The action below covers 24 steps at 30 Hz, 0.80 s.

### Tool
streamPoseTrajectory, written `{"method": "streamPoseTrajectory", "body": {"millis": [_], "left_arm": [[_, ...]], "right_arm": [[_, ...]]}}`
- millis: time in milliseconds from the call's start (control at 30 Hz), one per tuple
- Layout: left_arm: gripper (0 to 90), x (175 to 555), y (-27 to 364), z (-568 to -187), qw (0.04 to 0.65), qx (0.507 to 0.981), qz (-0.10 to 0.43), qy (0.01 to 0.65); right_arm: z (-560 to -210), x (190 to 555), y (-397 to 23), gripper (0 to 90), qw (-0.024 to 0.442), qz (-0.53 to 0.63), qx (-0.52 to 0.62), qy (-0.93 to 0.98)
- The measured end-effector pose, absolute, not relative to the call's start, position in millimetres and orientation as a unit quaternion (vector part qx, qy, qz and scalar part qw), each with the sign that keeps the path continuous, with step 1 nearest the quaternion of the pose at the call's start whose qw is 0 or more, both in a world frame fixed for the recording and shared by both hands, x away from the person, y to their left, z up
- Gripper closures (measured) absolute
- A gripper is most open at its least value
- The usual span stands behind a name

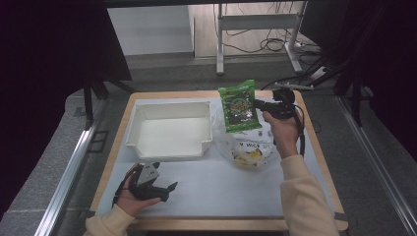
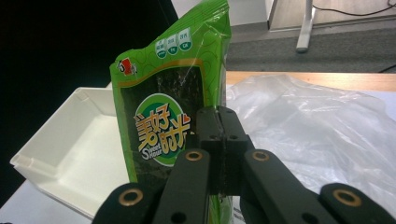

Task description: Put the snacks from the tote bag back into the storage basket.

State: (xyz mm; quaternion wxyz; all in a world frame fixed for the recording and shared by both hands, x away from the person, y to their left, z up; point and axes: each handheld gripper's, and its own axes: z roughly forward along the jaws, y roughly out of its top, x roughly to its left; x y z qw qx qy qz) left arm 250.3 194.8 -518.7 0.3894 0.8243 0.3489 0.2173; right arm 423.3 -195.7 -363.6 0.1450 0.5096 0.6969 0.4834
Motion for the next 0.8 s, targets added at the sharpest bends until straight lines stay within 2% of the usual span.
{"method": "streamPoseTrajectory", "body": {"millis": [800], "left_arm": [[8.9,251,196,-518,0.391,0.822,0.218,0.351]], "right_arm": [[-374,430,-159,89.7,0.112,0.498,0.489,0.707]]}}
